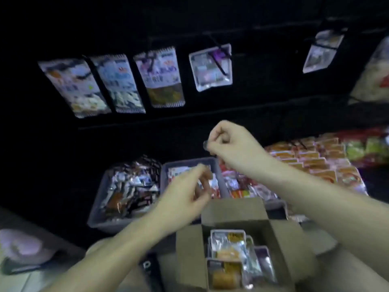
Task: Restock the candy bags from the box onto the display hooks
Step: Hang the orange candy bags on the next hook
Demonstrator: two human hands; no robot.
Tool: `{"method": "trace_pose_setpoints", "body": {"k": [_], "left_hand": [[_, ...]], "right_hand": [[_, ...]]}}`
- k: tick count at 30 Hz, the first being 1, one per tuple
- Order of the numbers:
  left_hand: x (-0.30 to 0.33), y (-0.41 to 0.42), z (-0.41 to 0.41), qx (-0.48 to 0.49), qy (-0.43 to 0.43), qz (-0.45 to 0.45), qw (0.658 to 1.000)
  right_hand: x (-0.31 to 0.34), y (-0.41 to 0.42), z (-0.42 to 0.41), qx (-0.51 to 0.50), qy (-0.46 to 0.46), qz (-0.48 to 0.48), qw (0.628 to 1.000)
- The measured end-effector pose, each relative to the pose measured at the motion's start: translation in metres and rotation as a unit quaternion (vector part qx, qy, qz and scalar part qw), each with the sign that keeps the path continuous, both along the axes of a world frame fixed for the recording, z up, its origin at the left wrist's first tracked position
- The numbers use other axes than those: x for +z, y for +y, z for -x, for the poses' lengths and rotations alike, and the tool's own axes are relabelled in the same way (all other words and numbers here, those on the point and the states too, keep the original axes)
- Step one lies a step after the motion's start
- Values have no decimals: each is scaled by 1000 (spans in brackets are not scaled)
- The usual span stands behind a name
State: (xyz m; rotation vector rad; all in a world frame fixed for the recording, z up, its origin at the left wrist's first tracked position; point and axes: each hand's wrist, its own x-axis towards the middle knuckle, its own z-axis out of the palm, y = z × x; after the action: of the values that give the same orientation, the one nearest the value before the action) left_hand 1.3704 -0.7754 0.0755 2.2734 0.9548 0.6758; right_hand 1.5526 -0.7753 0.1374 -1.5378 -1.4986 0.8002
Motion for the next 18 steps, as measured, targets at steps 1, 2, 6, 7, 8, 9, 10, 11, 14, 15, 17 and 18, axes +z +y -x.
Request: {"method": "trace_pose_setpoints", "body": {"k": [1,2,6,7,8,9,10,11,14,15,17,18], "left_hand": [[-28,-4,-7,-24,53,16,998],[-54,-7,-13,-46,98,34,994],[-144,-22,-34,-73,256,89,960],[-160,-27,-39,-70,283,104,951],[-173,-33,-44,-68,303,120,943],[-184,-39,-49,-68,320,133,936],[-193,-46,-53,-70,339,143,927],[-201,-53,-58,-76,363,146,917],[-217,-68,-67,-108,435,120,886],[-220,-71,-68,-120,452,105,878],[-224,-71,-71,-127,469,69,871],[-226,-70,-72,-122,472,56,871]], "right_hand": [[-27,-7,-8,5,-19,40,999],[-55,-14,-16,11,-43,78,996],[-163,-43,-43,44,-151,221,963],[-186,-51,-48,54,-167,256,951],[-205,-60,-52,61,-173,286,941],[-223,-69,-54,59,-174,312,932],[-239,-76,-55,49,-170,336,925],[-255,-84,-57,34,-163,358,919],[-292,-108,-65,-22,-122,420,899],[-301,-114,-67,-38,-96,436,894],[-313,-121,-69,-58,-44,454,888],[-317,-121,-69,-70,-16,457,886]]}}
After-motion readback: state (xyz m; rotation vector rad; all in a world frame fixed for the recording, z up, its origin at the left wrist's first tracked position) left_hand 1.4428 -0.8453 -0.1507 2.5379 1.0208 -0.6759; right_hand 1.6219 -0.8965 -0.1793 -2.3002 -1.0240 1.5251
